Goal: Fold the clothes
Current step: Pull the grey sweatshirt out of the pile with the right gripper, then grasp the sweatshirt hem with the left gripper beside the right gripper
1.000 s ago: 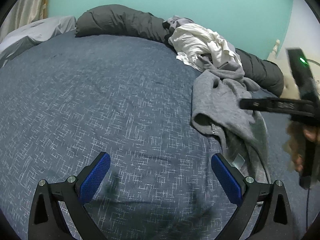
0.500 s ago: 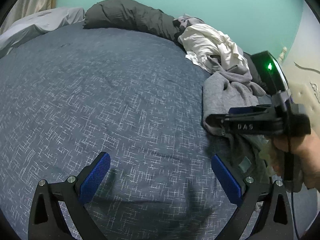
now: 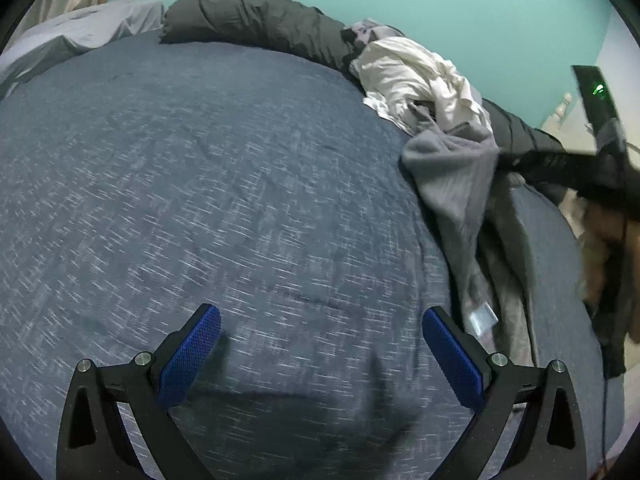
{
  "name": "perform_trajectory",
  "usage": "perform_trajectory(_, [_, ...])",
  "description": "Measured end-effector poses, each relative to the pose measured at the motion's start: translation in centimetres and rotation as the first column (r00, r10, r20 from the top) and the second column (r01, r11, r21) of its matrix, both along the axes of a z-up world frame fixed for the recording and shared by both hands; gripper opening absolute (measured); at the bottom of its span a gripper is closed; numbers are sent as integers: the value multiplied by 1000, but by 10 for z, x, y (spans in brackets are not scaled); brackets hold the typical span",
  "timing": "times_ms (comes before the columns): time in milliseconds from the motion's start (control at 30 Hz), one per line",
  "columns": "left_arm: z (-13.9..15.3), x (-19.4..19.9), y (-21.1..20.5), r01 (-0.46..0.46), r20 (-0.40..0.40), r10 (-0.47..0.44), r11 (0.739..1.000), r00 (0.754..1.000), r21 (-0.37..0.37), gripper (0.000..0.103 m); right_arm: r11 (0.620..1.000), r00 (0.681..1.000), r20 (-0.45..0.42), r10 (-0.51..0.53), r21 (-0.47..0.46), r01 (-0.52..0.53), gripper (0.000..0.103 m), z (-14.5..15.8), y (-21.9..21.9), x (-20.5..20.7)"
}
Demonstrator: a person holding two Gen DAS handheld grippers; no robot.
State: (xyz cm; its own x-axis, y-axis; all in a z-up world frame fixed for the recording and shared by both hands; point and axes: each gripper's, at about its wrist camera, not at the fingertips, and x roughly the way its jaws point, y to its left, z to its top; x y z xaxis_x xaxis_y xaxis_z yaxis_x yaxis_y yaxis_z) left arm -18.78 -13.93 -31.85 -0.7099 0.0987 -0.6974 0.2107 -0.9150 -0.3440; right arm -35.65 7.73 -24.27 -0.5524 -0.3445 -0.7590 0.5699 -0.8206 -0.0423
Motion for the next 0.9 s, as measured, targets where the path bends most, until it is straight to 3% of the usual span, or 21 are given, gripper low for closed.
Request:
perform_trajectory(133, [1,-4,18,44,-9,-44,999,999,13,103,998,998,-16,-56,-7,56,3,12,38,-8])
perform_trajectory(367, [-1,-19,68,172,-30,-172,985,985,8,103,994,995,8,-102,-30,103,3,5,84,-14])
perform_trajectory(500, [-4,-22,88,233,-32,-232,972,972,23,103,992,993,25,-113,-56,114,3,1,96,-15])
perform_trajectory(700, [-13,-26,91,257,-21,-257,959,966,115,103,991,994,34,-102,-81,104,3,1,101,-10])
perform_trajectory(900, [-22,-28,103,301,-2,-303,946,953,123,102,990,995,39,-97,-100,101,3,4,104,-7])
